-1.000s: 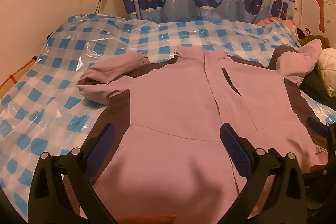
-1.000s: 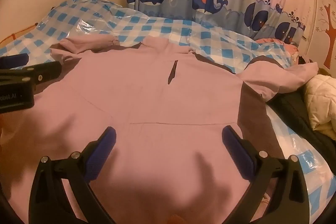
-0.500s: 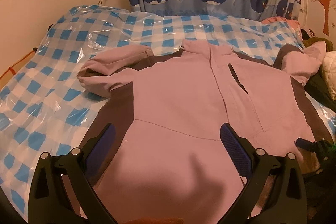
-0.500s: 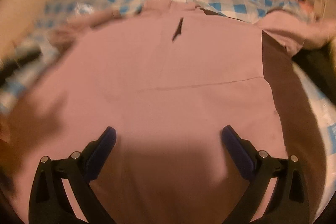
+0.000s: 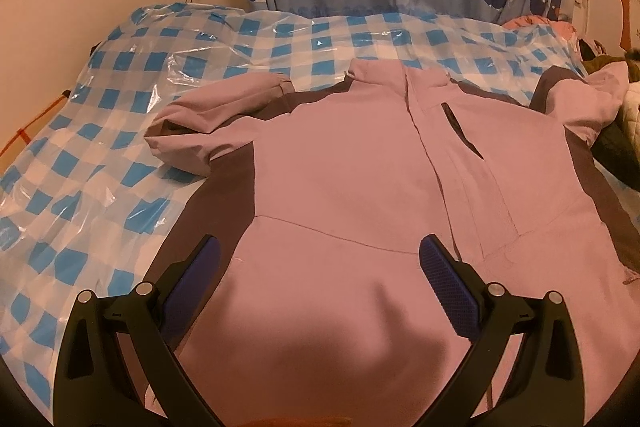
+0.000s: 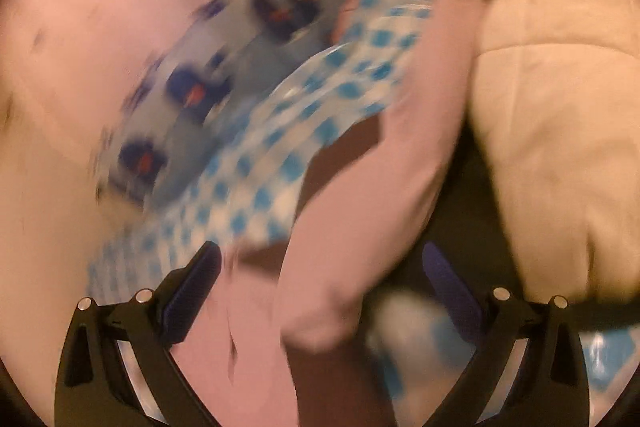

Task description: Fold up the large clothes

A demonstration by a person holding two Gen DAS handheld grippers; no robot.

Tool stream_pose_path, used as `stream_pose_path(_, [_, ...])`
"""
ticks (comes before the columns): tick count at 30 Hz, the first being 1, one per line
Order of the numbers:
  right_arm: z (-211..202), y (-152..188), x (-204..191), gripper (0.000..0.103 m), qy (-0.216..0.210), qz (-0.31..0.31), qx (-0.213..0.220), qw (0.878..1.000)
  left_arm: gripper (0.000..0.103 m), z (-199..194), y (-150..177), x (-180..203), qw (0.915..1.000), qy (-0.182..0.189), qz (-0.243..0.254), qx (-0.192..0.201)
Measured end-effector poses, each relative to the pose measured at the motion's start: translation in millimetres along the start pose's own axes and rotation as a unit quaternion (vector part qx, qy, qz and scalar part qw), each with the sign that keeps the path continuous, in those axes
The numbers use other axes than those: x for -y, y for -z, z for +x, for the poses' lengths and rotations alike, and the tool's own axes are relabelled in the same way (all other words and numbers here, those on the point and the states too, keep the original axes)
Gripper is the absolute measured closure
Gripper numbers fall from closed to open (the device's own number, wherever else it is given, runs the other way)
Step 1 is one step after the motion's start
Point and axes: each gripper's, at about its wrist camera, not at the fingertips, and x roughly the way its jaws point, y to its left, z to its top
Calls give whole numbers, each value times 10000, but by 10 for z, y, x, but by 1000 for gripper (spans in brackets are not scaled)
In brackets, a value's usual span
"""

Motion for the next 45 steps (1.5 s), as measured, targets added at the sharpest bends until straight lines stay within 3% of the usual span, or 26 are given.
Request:
stream_pose_path(6, [499,-484,422,5,460,909,8,9948,7,88,12,65,9998,148,38,-120])
stream_pose_path(9, [687,-637,567,5,594,1233,-5,9906,7,181,-165,128,9996,194,162,-108])
stream_pose_path(11, [757,-776,600,5,351,1372,177,9898,7,221,-343,166,9996,116,265,12])
stream_pose_path(13, [766,-867,556,5,386,1210,275,9915,7,223,-510,183,9996,51,183,204])
stream_pose_path(16, [1116,-930,382,5,1417,495,-163,9885,7,256,-535,154,9991,228,-213,280])
stream_pose_path(18, [1264,-894,286,6,1745,-4,-272,9843,7,346,-430,199,9995,288,-96,70])
stream_pose_path(20, [1170,-891,279,14,1138,118,-1,9934,7,421,-334,261,9998,170,137,-34])
stream_pose_path(22, [1064,-956,251,67,291,219,79,9993,7,439,-321,281,9997,190,171,-43])
stream_pose_path(26, [659,-1063,-41,76,-802,-442,291,9954,7,377,-331,245,9996,263,76,80])
stream_pose_path(28, [492,-1020,-130,76,-1009,-668,402,9918,7,378,-340,222,9995,307,-4,50])
stream_pose_path(30, [380,-979,-63,76,-813,-524,523,9939,7,390,-338,204,9993,364,-59,-6])
stream_pose_path(34, [300,-923,495,75,263,340,723,9965,7,429,-333,209,9995,281,37,-112])
stream_pose_path(36, [283,-849,791,72,478,799,675,9934,7,464,-317,232,9992,270,177,-228])
stream_pose_path(38, [86,-761,761,70,622,620,1145,9895,7,505,-289,251,9987,239,280,-345])
stream_pose_path(40, [-139,-674,542,34,491,80,1624,9855,7,535,-263,250,9983,275,303,-423])
stream_pose_path(42, [-245,-569,191,16,102,-540,1828,9816,7,517,-275,253,9981,284,363,-420])
stream_pose_path(43, [-239,-498,74,15,-150,-702,1696,9829,7,472,-310,237,9983,314,406,-293])
stream_pose_path(45, [-67,-236,-222,14,-955,-982,1006,9854,7,363,-416,138,9987,338,368,-55])
